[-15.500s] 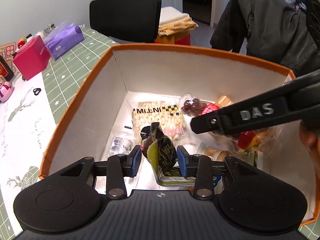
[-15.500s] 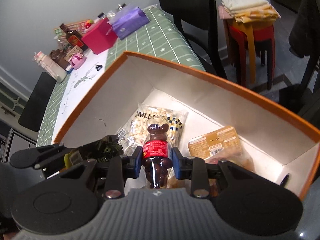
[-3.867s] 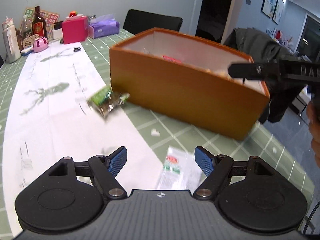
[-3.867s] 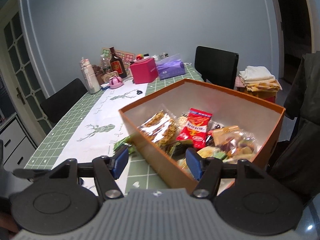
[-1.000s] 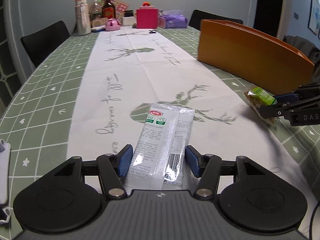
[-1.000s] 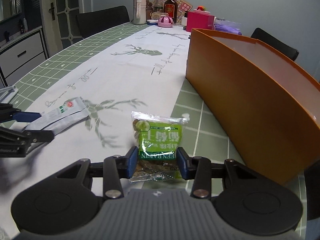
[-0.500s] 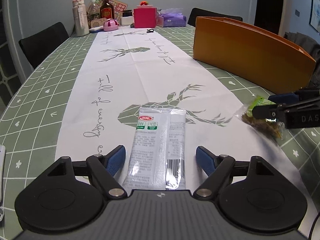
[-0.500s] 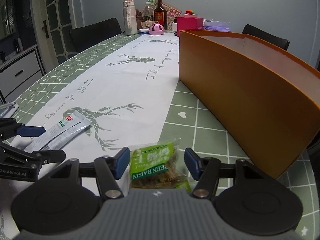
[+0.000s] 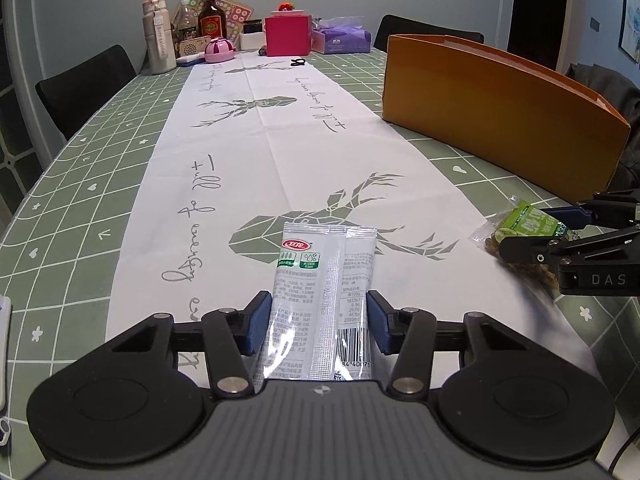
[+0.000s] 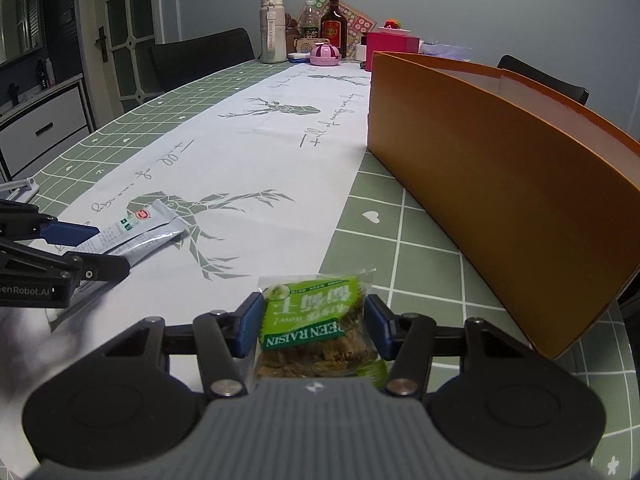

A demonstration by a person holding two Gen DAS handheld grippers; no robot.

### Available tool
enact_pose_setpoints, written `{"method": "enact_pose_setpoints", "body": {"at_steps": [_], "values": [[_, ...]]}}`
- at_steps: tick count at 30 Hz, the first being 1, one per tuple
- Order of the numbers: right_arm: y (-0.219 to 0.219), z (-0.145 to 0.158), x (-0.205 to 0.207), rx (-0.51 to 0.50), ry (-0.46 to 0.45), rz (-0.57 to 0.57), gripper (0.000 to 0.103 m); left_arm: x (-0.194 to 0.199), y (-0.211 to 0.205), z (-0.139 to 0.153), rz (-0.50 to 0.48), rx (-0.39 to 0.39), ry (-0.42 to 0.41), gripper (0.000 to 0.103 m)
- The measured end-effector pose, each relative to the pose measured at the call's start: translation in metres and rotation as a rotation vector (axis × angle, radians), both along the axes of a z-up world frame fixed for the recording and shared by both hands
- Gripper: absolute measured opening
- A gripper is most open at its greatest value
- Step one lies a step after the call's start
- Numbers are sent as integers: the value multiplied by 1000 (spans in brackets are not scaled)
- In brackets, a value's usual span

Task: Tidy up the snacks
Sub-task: 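Carry the white packet and green raisin bag up over the orange box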

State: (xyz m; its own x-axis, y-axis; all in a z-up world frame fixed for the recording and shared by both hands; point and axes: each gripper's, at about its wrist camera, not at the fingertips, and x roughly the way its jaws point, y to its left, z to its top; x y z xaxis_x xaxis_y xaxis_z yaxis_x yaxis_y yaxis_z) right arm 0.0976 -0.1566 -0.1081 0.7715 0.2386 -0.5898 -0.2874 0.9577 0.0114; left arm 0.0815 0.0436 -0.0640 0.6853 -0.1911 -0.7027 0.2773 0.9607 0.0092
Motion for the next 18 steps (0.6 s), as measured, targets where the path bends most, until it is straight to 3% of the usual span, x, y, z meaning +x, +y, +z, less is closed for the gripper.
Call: {"method": "enact_pose_setpoints", "body": {"at_steps": [18], "values": [[-13,10,-12,43,0,-33,42,-7,-12,21,-36,1,-25,57]]}}
